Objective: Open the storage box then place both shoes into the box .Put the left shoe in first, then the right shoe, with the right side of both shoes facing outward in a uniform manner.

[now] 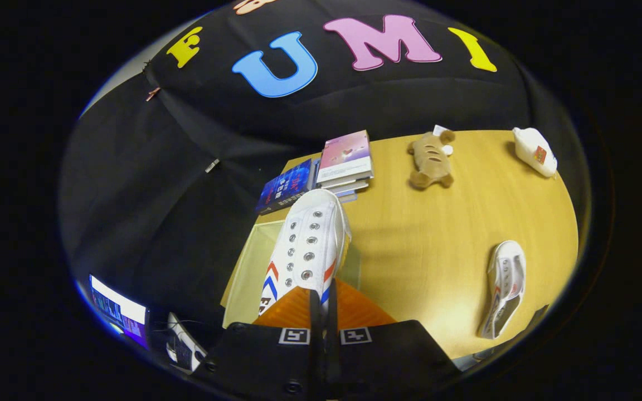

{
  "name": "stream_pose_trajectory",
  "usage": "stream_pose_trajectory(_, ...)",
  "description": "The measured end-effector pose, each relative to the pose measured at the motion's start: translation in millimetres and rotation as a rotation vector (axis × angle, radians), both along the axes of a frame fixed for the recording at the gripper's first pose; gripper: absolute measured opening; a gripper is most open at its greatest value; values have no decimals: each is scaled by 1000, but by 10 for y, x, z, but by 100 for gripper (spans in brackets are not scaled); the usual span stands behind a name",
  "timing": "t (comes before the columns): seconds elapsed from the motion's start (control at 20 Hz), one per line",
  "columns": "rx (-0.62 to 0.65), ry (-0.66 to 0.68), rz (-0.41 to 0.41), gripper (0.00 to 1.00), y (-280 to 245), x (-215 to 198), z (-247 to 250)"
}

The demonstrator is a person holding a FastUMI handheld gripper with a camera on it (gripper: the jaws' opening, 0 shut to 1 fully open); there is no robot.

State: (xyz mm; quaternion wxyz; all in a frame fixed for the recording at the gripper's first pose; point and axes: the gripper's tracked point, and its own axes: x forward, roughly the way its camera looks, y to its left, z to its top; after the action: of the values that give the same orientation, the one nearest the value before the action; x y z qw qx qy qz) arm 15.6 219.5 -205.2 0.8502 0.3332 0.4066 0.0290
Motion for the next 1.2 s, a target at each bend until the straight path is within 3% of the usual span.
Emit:
stream_pose_trajectory(0.4,37,74,51,5,827,281,-281)
stream_pose_trajectory(0.85,64,130,102,5,1322,453,-661)
stream_pose_trajectory(0.9,118,122,107,13,1412,477,-603)
stream_pose_trajectory(1.0,196,109,103,53,1532,511,-530)
stream_pose_trajectory(1.1,176,92,104,92,1459,520,-519)
stream_pose_trajectory(1.2,164,86,102,93,1387,502,-495)
